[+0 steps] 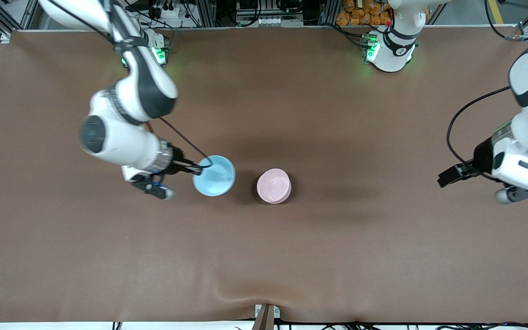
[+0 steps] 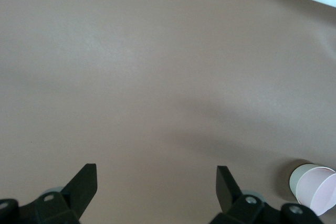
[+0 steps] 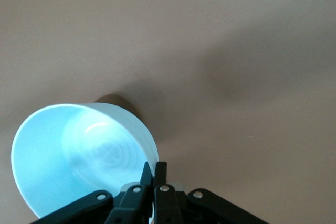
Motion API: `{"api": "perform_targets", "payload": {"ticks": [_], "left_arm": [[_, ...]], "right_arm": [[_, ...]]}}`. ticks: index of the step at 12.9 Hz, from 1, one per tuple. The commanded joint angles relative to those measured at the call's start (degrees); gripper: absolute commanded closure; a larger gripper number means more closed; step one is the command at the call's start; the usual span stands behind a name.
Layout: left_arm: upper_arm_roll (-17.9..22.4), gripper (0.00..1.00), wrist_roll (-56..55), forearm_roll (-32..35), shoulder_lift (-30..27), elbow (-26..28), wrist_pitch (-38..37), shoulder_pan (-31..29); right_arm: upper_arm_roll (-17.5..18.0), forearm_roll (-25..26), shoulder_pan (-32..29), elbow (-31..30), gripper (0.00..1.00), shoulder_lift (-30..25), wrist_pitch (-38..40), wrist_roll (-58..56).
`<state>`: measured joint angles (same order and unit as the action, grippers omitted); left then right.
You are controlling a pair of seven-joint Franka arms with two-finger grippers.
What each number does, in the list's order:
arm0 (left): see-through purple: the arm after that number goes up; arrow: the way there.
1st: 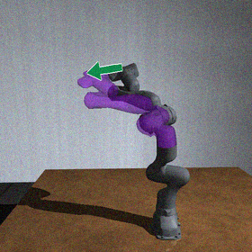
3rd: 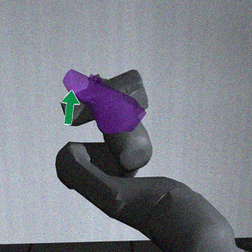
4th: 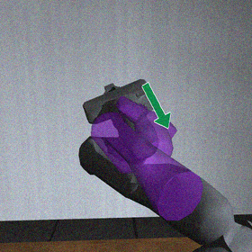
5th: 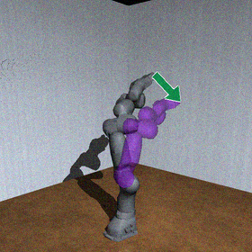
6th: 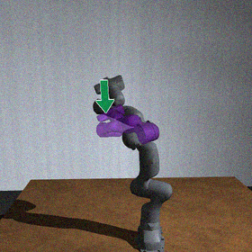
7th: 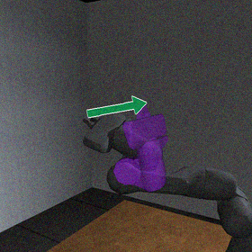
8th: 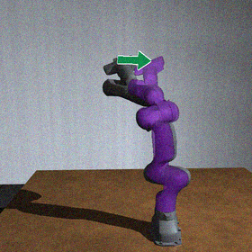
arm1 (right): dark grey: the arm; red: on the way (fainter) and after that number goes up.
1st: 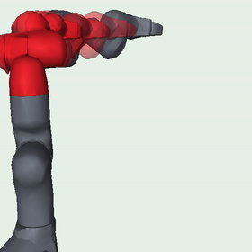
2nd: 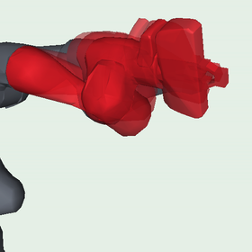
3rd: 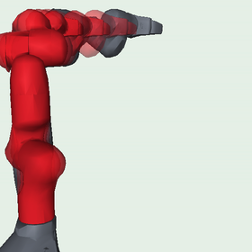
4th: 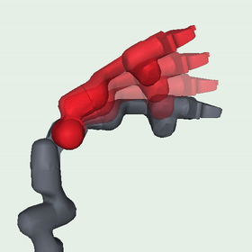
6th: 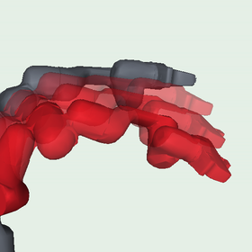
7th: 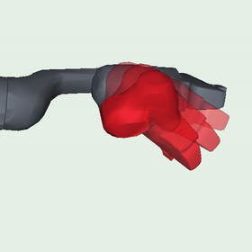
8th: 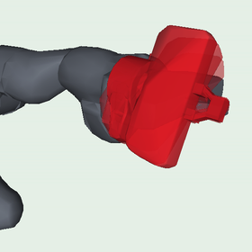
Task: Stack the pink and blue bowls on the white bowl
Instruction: 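Lower the blue bowl with the right gripper into the pink bowl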
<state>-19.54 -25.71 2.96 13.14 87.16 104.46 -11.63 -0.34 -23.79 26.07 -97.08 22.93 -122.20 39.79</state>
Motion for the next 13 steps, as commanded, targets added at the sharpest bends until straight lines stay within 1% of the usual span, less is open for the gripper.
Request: {"api": "perform_targets", "payload": {"ticks": [1,4,7,8,9,10,11,12,13], "left_arm": [[-0.41,0.0,0.75,0.65,-3.55,1.08,-1.01,-0.23],[-0.58,0.0,0.75,-0.06,-6.89,0.73,-2.76,-0.58],[-0.41,0.0,1.36,-0.32,-7.17,-3.21,-7.51,-0.67],[0.98,0.0,2.15,-0.32,-8.13,-3.48,-8.39,0.81],[3.87,0.0,2.68,-0.5,-8.92,-3.31,-9.18,3.61],[7.64,0.0,4.25,-0.59,-9.97,-3.22,-11.02,6.16],[10.11,0.0,5.92,-0.59,-10.24,-3.14,-12.08,8.36],[12.23,0.0,6.28,-0.59,-10.59,-3.14,-13.74,9.51],[13.2,0.0,6.46,-0.76,-11.12,-3.05,-14.54,10.05]], "right_arm": [[-0.63,-1.26,4.5,0.4,1.0,3.68,-6.53,6.25],[-0.63,-1.26,7.4,0.4,1.0,6.85,-13.04,9.15],[-0.63,-1.87,9.6,0.4,1.0,9.32,-18.67,13.02],[-0.63,-2.92,10.31,0.49,1.0,10.28,-19.64,14.51],[-0.63,-4.67,11.18,0.49,1.0,10.9,-20.96,15.31],[-0.63,-6.6,12.15,0.4,1.0,11.34,-22.8,15.49],[-0.63,-8.89,13.03,0.4,1.0,11.78,-24.03,15.49],[-0.63,-10.47,13.82,0.4,1.0,12.13,-24.66,15.49],[-0.63,-10.84,14.0,0.31,1.0,12.14,-24.75,15.76]]}}
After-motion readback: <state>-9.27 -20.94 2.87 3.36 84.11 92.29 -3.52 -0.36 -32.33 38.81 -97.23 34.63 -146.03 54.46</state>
